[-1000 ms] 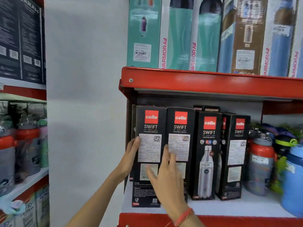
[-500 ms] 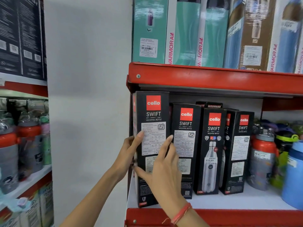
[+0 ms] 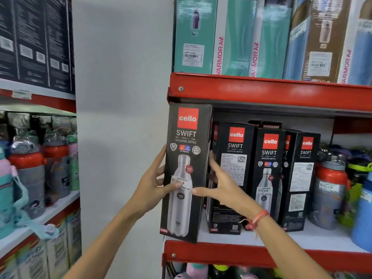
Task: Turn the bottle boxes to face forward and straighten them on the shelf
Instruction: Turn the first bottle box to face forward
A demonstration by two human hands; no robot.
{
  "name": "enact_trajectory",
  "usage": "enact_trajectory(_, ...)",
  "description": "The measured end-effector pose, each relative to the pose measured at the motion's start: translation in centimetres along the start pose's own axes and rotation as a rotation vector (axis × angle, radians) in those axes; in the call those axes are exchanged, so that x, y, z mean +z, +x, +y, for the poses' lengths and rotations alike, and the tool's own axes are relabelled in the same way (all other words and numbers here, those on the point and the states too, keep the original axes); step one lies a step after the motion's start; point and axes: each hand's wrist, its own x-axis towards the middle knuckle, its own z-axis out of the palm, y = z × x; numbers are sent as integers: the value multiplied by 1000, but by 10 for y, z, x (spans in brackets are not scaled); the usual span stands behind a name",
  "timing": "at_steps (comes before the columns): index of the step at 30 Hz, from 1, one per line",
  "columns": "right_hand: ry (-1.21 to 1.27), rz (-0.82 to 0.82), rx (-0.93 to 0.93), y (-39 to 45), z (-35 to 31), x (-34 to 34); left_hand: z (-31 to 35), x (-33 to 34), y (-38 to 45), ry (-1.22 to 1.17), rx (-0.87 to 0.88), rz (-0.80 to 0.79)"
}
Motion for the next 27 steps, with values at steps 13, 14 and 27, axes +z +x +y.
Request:
enact_trajectory(13,-203,308,-37,22,28,22,-44,39,17,102,4,136)
enact_trajectory(14,-246,358,-32,21,29,25,-45,40,18,108,2,138)
enact_trajectory(27,-525,961,-222,6,47,27,-47,57,14,274,-1,250)
